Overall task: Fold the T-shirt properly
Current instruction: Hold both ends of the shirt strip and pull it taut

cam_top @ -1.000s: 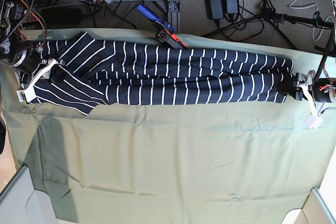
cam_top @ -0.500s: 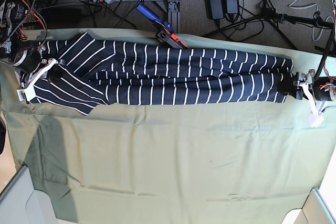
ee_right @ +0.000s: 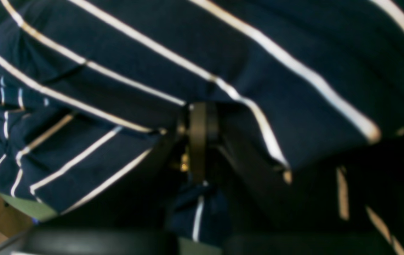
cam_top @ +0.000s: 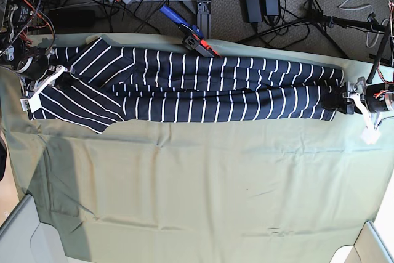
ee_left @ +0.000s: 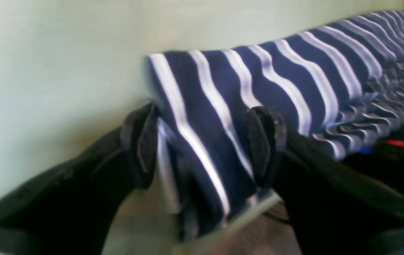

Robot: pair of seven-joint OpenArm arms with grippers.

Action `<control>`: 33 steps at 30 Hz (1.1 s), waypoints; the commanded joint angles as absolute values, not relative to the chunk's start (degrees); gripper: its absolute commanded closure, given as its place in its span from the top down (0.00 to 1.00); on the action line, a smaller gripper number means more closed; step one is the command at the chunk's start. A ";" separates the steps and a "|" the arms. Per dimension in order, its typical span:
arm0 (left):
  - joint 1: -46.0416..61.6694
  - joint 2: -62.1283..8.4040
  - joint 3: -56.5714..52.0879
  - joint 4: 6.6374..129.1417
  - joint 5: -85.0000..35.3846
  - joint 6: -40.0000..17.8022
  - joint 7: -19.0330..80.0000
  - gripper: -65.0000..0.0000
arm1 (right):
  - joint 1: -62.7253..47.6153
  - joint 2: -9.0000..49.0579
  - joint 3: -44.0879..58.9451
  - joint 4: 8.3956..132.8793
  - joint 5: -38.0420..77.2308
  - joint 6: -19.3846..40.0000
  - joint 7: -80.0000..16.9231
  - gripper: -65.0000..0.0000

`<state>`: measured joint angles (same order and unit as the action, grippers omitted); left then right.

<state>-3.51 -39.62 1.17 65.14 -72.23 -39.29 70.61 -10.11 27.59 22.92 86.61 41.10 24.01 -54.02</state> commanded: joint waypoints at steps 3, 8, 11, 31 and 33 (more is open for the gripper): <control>-3.11 -39.53 1.72 65.30 -77.28 -40.00 77.21 0.65 | -9.69 28.67 23.33 87.05 41.15 26.35 -53.76 0.00; -2.33 -39.53 1.72 65.30 -77.73 -40.00 77.30 0.65 | -9.69 28.67 23.33 87.05 41.15 26.35 -53.74 0.00; -2.37 -39.55 1.72 65.30 -77.06 -40.00 76.03 0.64 | -9.69 28.67 23.33 87.05 41.17 26.33 -53.34 0.00; -11.18 -43.99 0.75 65.32 -85.00 -40.00 80.00 0.00 | -9.69 28.69 23.33 87.05 41.15 26.35 -52.97 0.00; -12.23 -43.94 0.75 65.32 -85.00 -40.00 80.00 0.00 | -9.69 28.71 23.33 87.05 41.15 26.35 -52.62 0.00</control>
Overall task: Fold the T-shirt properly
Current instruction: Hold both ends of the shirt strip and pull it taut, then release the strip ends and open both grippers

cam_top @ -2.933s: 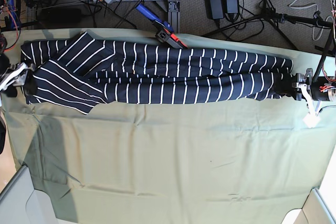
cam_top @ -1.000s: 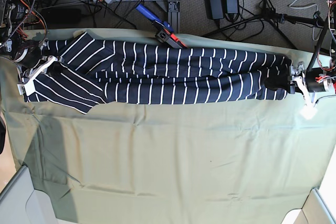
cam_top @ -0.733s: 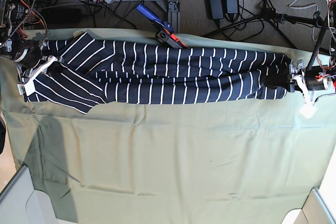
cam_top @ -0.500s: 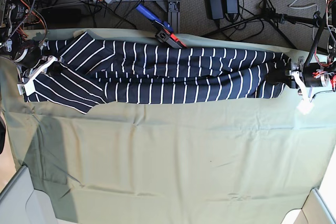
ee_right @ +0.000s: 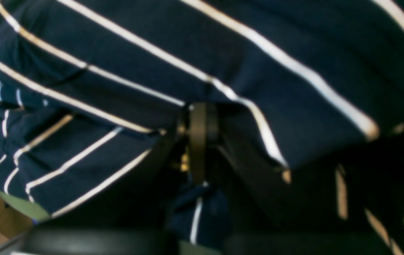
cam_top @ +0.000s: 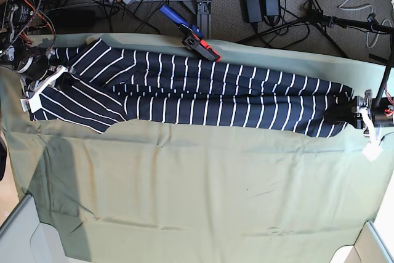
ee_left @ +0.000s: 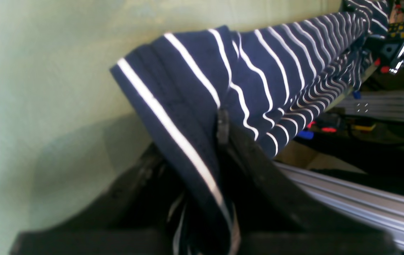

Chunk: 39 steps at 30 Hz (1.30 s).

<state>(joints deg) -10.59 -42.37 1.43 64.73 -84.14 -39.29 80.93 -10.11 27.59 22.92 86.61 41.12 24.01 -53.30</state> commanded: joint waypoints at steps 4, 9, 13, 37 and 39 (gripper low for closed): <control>-13.87 -43.77 0.75 65.32 -82.54 -40.00 79.99 0.00 | -9.10 28.69 23.33 87.07 42.50 26.35 -52.84 0.00; -14.59 -43.66 0.80 65.32 -80.90 -40.00 78.65 0.00 | -6.85 28.69 23.40 88.64 44.66 26.37 -54.02 0.00; -14.61 -43.68 0.80 65.30 -80.86 -40.00 78.43 0.00 | -4.78 28.69 23.40 89.73 45.78 26.35 -57.58 0.00; -28.86 -43.77 0.80 64.75 -46.83 -40.00 60.20 0.00 | -4.29 28.69 25.87 100.40 45.84 26.37 -57.87 0.00; -29.54 -43.77 0.80 64.93 -47.16 -40.00 60.49 0.00 | -4.29 28.69 26.59 100.40 45.84 26.37 -57.89 0.00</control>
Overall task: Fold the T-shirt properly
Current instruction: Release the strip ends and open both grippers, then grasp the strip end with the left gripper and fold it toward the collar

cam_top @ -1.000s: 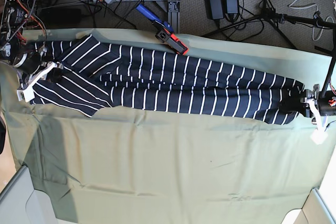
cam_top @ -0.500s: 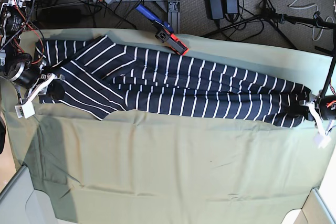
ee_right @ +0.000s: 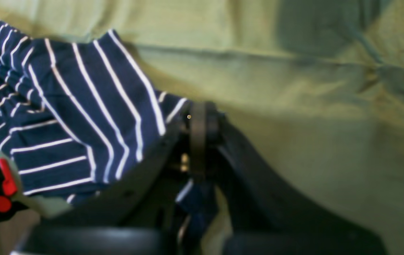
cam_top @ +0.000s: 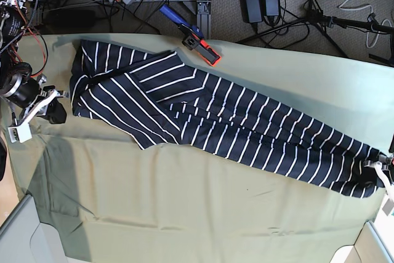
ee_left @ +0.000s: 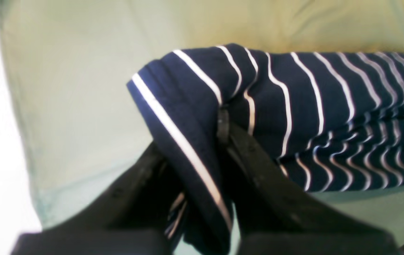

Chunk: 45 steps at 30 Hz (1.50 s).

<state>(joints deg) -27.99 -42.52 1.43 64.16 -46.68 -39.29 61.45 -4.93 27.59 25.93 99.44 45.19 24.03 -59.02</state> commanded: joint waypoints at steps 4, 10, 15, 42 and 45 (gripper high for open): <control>-29.39 -43.31 2.81 68.79 -52.40 -40.00 66.00 0.00 | -4.29 28.69 27.07 100.38 45.80 26.37 -57.89 0.00; -29.34 -40.77 14.09 85.12 -55.11 -40.00 70.91 0.00 | -4.25 28.42 27.05 100.38 45.82 26.37 -57.19 0.00; -29.32 -36.86 24.56 91.90 -50.83 -40.00 70.28 0.00 | -4.29 27.44 27.05 100.33 44.53 26.37 -56.93 0.00; -19.31 -16.10 29.93 91.90 -44.60 -38.13 68.40 0.02 | -4.32 27.42 27.05 100.14 42.83 26.37 -55.09 0.00; -19.31 -15.88 29.93 91.90 -44.45 -37.60 68.40 0.36 | -4.32 27.42 27.05 100.05 42.83 26.37 -55.09 0.00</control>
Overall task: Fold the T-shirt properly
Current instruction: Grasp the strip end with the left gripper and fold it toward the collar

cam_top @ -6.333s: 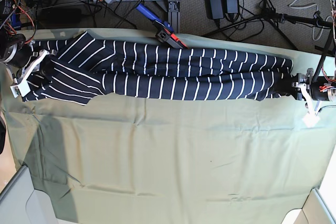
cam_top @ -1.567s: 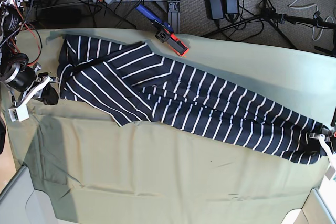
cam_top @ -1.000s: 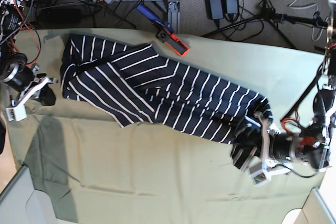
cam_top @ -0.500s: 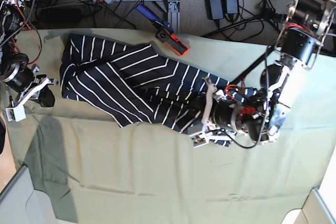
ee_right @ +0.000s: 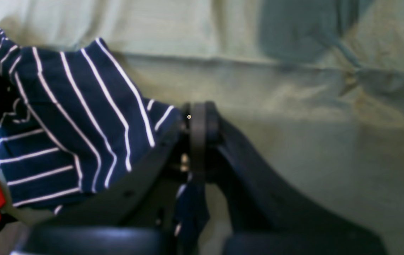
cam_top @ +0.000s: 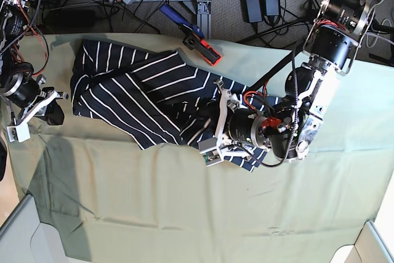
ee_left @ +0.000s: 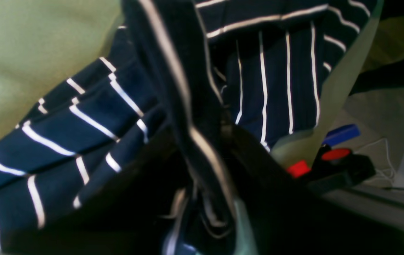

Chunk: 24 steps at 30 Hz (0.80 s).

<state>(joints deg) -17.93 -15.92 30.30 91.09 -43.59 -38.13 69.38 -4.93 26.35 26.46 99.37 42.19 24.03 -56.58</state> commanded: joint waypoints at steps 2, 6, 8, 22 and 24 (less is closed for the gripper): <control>-19.31 -15.88 29.93 91.92 -45.10 -36.82 68.38 0.48 | -4.29 27.42 27.05 99.90 42.85 26.35 -55.05 0.00; -19.31 -15.88 29.93 92.86 -48.77 -36.86 68.40 0.48 | -4.29 27.42 27.05 99.72 42.85 26.37 -55.02 0.00; -19.33 -16.21 29.93 94.83 -48.86 -36.86 68.40 0.48 | -4.32 27.42 27.05 99.72 42.85 26.35 -55.05 0.00; -19.05 -16.75 27.09 102.83 -56.16 -40.00 67.99 0.48 | -4.29 26.17 27.03 98.06 41.93 26.37 -52.77 0.00; -18.94 -15.51 27.09 103.09 -56.36 -40.00 67.96 0.48 | -4.29 25.41 27.00 97.38 41.93 26.37 -52.53 0.00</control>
<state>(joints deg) -17.74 -15.68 27.46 102.08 -55.13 -38.87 69.19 -4.93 24.40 26.52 96.66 41.19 24.03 -54.04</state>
